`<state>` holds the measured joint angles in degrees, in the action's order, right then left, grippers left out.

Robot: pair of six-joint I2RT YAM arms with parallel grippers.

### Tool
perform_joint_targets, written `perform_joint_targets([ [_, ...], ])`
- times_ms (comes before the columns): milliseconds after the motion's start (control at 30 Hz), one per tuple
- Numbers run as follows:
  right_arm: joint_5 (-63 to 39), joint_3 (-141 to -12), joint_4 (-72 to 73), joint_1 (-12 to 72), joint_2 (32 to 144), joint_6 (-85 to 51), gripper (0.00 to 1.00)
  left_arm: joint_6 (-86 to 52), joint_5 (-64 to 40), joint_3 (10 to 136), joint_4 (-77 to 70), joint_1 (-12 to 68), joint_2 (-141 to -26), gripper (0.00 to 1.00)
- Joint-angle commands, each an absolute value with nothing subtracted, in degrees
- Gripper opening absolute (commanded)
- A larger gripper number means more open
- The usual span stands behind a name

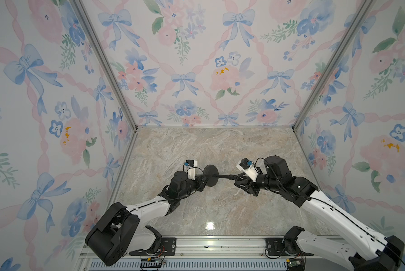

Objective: Assemble a microphone stand
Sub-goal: Screw the microphone stand pole into the microphone stand base.

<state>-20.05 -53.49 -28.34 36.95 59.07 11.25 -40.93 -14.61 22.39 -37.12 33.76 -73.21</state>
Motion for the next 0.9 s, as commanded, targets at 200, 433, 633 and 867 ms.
perform_joint_targets([
  [200,-23.36,-59.05,-29.05,35.1,65.65,-15.55,0.25,-41.49,-14.41,22.77,-44.98,34.76,-68.94,0.0],
  [433,-25.47,-51.61,-15.21,32.27,63.95,-46.6,0.2,-40.79,-12.7,22.04,-45.01,34.74,-67.13,0.0],
  [633,-32.65,-50.23,-11.54,29.62,67.1,-64.68,0.32,-40.68,-12.42,21.75,-45.0,34.81,-66.91,0.0],
  [867,-32.6,-55.11,-19.26,28.5,65.54,-47.86,0.6,-41.04,-12.13,21.52,-45.0,34.72,-67.24,0.0],
])
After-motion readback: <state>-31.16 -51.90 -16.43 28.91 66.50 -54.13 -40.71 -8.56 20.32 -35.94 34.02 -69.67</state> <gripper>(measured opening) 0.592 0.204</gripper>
